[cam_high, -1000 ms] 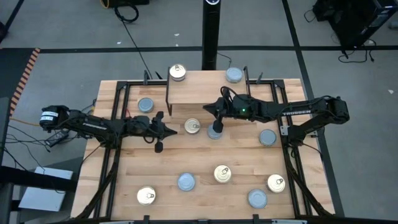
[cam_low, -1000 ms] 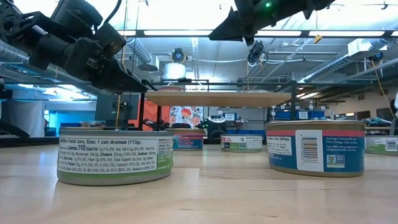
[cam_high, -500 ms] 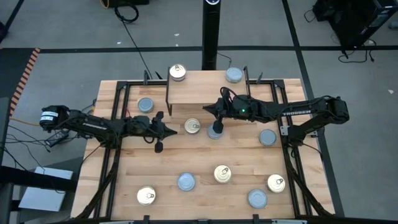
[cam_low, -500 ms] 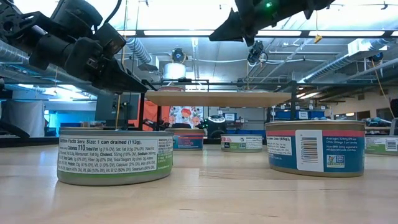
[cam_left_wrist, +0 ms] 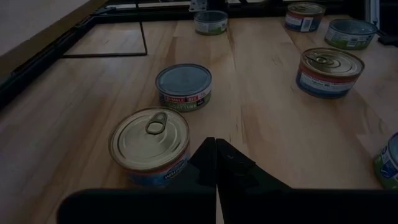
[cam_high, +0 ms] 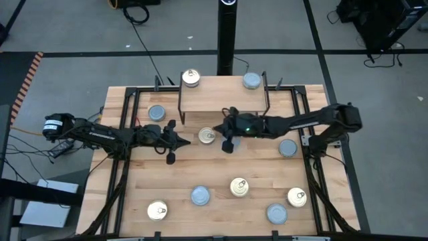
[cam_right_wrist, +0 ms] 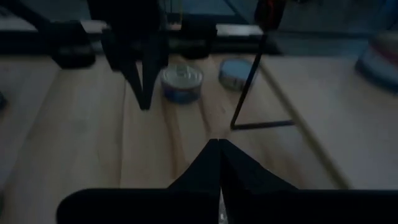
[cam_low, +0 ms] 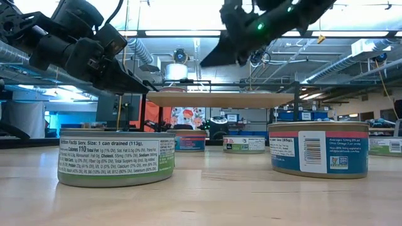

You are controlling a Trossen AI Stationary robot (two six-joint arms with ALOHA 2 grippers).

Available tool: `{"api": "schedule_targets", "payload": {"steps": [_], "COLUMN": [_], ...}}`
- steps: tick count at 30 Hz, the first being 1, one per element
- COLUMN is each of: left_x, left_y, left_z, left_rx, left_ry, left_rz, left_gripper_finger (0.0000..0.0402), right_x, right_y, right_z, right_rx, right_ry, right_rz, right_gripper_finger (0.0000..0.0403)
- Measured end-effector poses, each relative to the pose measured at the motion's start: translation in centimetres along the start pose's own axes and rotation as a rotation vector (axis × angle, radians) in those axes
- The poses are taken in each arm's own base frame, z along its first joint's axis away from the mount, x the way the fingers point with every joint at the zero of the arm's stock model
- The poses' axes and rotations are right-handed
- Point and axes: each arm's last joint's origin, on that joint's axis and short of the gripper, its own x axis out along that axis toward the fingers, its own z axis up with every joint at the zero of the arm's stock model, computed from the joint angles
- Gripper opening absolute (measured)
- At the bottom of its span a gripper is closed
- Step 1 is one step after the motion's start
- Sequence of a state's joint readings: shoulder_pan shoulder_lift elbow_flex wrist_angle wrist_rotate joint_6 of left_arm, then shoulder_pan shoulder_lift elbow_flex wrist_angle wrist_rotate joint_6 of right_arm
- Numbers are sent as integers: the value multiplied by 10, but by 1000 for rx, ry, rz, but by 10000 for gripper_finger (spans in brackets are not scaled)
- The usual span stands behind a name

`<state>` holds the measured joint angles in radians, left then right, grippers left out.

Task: Stack canned seafood by type on shelf
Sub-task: Put the blue pink tuna can on the shelf

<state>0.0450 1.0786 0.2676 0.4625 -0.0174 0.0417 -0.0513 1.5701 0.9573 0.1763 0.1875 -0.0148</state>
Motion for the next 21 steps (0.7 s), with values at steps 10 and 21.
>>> {"api": "schedule_targets", "payload": {"steps": [10,21], "left_x": [0,0], "left_y": [0,0], "left_z": [-2,-3], "left_rx": [0,5], "left_ry": [23,28], "left_rz": [-1,-1], "left_gripper_finger": [1,1], "right_x": [30,30], "right_y": [9,11], "right_z": [-23,-23], "right_rx": [65,64], "right_ry": [36,28], "right_rz": [11,19], "right_gripper_finger": [29,41]}}
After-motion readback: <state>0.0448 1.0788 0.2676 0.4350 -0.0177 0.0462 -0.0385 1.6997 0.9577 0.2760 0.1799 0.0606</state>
